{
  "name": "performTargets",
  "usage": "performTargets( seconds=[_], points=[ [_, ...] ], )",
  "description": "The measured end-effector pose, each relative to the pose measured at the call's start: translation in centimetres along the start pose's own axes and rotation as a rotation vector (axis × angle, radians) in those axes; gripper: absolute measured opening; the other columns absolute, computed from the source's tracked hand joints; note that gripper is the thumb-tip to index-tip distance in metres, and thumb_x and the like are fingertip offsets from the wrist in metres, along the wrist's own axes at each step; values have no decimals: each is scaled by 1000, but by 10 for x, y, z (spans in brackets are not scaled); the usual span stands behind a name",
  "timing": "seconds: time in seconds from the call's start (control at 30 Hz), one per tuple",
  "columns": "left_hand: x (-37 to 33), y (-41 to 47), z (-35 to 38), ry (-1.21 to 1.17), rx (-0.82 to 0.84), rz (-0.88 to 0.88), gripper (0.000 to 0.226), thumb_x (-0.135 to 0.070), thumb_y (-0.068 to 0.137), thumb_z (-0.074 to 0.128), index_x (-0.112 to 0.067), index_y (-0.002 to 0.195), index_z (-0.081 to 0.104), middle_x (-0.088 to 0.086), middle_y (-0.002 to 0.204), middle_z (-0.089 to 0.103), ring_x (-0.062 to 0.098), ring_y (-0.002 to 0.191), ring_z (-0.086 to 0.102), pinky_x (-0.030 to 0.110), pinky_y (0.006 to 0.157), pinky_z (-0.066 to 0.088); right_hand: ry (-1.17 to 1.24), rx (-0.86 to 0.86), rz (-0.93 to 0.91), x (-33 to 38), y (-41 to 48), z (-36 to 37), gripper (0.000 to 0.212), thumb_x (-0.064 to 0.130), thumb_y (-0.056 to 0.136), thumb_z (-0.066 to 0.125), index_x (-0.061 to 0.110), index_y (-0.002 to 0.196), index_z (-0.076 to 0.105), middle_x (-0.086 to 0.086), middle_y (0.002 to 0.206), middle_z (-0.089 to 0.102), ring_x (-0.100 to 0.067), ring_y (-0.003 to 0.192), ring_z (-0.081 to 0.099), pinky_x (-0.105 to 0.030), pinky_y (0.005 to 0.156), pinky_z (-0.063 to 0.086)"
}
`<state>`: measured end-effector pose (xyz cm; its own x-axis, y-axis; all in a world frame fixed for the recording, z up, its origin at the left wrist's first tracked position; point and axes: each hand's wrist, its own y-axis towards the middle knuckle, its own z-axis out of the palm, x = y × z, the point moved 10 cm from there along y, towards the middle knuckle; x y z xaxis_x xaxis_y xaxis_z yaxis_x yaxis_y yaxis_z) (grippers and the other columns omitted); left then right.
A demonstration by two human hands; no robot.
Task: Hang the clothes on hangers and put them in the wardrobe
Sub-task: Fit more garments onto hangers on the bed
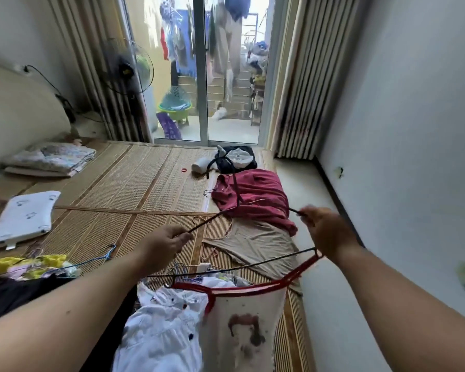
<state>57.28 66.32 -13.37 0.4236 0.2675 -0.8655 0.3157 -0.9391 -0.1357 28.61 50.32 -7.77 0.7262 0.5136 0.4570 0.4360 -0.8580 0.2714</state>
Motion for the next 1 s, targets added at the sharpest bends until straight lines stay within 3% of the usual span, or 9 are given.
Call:
performTargets(
  seconds=[0.1,0.17,0.23,0.33,0.53,0.67,0.73,0.87,1.0],
  points=[
    [-61,0,26,-31,1,50,20,-7,96,48,-13,87,65,5,67,49,17,62,43,24,53,34,28,-88,-2,-26,0,-58,18,15,89,62,11,104,72,-14,101,70,-28,92,63,-24,79,42],
    [-96,5,52,-21,3,71,18,-9,96,49,-14,90,66,3,69,52,14,63,45,21,54,37,140,-119,51,-63,1,-88,18,15,87,64,13,103,73,-6,104,71,-13,90,60,-11,74,34],
    [-122,12,81,-29,-3,73,17,-9,96,48,-10,95,66,6,73,53,13,63,45,18,53,38,224,-84,102,-105,8,-105,17,17,86,66,17,102,74,-1,105,71,-5,90,55,-6,75,31],
    [-156,29,131,-46,-55,66,18,-9,96,48,-7,100,65,6,72,54,13,62,44,15,48,36,246,-6,96,-167,27,-127,17,22,87,65,21,102,74,5,106,70,-2,92,55,-9,77,34],
    [-202,72,220,-86,-170,32,19,-10,95,51,-17,87,67,3,64,49,17,58,39,23,48,29,206,62,-6,-252,85,-174,21,28,89,62,20,105,73,3,106,70,-6,90,55,-19,82,34],
    [-215,100,257,-124,-206,7,22,-9,94,53,-22,83,68,-3,57,48,9,46,35,23,44,25,215,91,-15,-291,117,-190,20,28,89,62,20,104,72,4,103,70,-10,92,58,-20,82,35],
    [-215,112,265,-140,-239,3,26,-5,93,53,-23,80,68,-4,57,50,8,46,37,21,45,29,219,111,-8,-303,131,-184,20,28,89,63,20,104,72,3,103,70,-12,94,59,-22,83,37],
    [-196,137,270,-150,-261,-31,27,-5,92,54,-24,79,68,3,66,56,21,65,45,34,64,36,230,147,-37,-310,160,-156,20,25,89,64,17,104,73,1,105,70,-11,94,58,-22,83,37],
    [-156,158,265,-185,-295,-112,29,-3,92,53,-24,79,67,4,68,55,20,65,44,28,57,33,211,240,-66,-304,196,-101,20,25,89,63,17,104,73,0,103,71,-11,90,56,-22,81,37]
  ],
)
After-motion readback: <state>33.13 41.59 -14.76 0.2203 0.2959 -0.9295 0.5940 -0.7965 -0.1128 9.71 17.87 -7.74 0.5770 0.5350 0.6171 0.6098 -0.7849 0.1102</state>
